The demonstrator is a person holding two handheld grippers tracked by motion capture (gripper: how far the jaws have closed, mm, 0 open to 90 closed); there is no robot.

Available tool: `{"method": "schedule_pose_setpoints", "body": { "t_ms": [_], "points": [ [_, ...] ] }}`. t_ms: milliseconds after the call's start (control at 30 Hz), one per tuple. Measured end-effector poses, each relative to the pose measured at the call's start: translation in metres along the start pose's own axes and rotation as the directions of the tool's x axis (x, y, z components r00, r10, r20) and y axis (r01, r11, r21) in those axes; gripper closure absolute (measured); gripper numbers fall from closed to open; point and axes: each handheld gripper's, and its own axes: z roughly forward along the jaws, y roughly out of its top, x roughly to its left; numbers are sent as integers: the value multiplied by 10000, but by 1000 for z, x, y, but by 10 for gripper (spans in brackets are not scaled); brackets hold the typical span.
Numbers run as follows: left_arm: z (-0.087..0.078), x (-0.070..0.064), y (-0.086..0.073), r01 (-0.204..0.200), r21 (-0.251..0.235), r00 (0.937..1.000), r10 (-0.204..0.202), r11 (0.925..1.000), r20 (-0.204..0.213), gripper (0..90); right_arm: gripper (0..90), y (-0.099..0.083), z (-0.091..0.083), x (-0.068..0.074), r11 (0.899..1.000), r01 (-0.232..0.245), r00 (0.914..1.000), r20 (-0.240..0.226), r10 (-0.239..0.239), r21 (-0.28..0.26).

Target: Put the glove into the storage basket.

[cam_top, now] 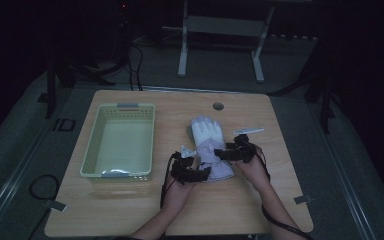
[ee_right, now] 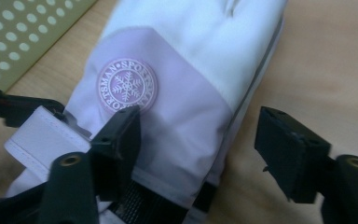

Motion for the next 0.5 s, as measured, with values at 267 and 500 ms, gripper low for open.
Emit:
{"method": "schedule_pose_setpoints", "body": {
  "t_ms": [267, 500],
  "points": [
    [9, 9, -2, 422, 412, 9928, -465, 9983, 1101, 372, 492, -6, 10, -16, 9855, -1402, 9805, -1250, 1515, 953],
    [9, 13, 0, 597, 700, 9843, -704, 9958, 1621, 588, 658, -7, 11, -17, 9837, -1502, 9773, -1356, 1629, 992]
  ]
}}
